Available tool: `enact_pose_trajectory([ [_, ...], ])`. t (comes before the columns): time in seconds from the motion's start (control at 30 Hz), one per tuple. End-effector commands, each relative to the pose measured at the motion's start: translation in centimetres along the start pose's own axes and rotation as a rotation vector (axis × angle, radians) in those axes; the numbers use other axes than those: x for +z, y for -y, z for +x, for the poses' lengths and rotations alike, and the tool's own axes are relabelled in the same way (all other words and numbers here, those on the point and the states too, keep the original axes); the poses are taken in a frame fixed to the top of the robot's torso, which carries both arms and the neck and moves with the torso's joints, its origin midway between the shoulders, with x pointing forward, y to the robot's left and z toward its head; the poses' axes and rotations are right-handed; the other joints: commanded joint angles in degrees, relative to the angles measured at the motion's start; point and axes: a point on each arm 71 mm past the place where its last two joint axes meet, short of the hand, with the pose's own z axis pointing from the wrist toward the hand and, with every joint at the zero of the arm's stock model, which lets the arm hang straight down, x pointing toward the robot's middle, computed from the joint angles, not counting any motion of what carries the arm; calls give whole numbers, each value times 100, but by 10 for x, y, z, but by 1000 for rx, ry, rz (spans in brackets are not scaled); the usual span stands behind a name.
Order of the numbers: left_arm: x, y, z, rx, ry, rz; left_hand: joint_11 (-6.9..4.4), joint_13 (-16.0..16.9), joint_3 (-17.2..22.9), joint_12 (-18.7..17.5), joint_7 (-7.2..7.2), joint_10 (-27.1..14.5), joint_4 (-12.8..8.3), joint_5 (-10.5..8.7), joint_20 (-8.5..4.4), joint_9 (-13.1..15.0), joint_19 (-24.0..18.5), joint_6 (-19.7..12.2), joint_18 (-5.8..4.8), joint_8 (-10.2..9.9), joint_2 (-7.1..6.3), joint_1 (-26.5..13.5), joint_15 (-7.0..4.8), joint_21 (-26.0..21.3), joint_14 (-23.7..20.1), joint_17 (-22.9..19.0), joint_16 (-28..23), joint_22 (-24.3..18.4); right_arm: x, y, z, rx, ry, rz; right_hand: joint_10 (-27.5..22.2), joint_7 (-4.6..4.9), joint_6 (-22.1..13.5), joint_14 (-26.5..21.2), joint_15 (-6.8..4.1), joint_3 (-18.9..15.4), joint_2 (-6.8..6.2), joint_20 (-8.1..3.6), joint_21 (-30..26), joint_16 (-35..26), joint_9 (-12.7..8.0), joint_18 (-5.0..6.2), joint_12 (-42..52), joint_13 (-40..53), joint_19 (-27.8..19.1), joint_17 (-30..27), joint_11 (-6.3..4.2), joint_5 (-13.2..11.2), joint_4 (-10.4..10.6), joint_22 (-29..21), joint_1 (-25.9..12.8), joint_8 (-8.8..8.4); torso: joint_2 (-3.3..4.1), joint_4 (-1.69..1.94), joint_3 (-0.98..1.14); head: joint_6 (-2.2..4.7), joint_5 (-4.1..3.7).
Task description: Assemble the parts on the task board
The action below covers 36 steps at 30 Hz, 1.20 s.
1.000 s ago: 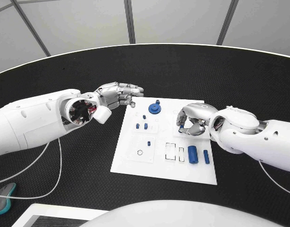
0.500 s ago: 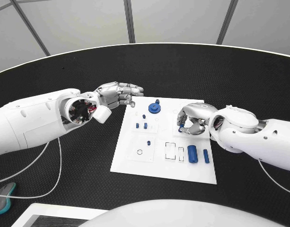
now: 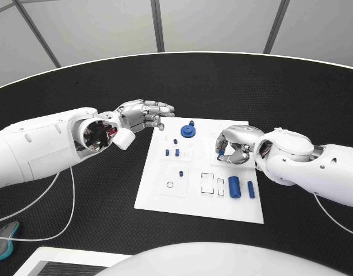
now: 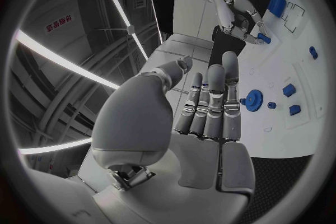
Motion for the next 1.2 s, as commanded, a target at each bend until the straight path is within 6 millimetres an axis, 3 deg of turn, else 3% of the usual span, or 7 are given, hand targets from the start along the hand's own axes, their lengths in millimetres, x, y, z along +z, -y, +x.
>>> enact_pose_trajectory([
  [0.03,0,0,0,0,0,0,1,7,-23,20,9,-44,-6,33,10,5,-20,-41,86,-9,32,6,1,-23,-47,-5,-8,-5,0,0,0,-1,-3,1,-19,-2,-50,269,15,0,-4,-18,-21,13,-4,55,-13,0,52,10,12,-20,-10,6,-3,-20,4,4,0,-14,-8],
  [0.27,0,0,0,0,1,-1,1,7,-23,20,9,-44,-6,33,10,5,-20,-41,86,-9,32,6,1,-23,-47,-5,-8,-5,0,0,1,-1,-6,0,29,-6,-56,268,10,11,10,-18,-14,14,-4,56,10,13,54,11,1,-21,-24,12,19,-27,1,0,2,-22,-7],
  [0.77,0,0,0,0,1,-1,2,8,-27,24,11,-52,3,34,11,9,-20,-47,86,-10,37,3,3,-30,-50,-10,-6,-10,-5,-6,-4,16,57,-27,366,-58,191,294,-70,74,195,-78,155,83,71,28,184,163,108,104,-95,-7,-188,135,222,87,-1,2,7,-36,-15],
  [1.07,1,0,0,0,1,0,2,8,-27,24,11,-52,3,34,11,9,-20,-47,86,-10,37,3,3,-30,-50,-10,-6,-10,-17,-12,-8,29,78,-41,393,-62,222,302,-75,80,203,-85,200,106,82,19,200,185,120,135,-100,0,-215,167,241,104,-13,-11,-5,-30,-21],
  [1.2,2,0,0,1,1,0,2,8,-26,26,11,-54,5,35,11,11,-19,-49,86,-9,44,7,3,-32,-52,-12,-5,-13,-25,-23,-16,36,101,-72,397,-62,227,303,-76,81,203,-85,209,110,84,17,202,188,122,141,-101,1,-218,173,242,107,-15,-14,-10,-19,-19],
])
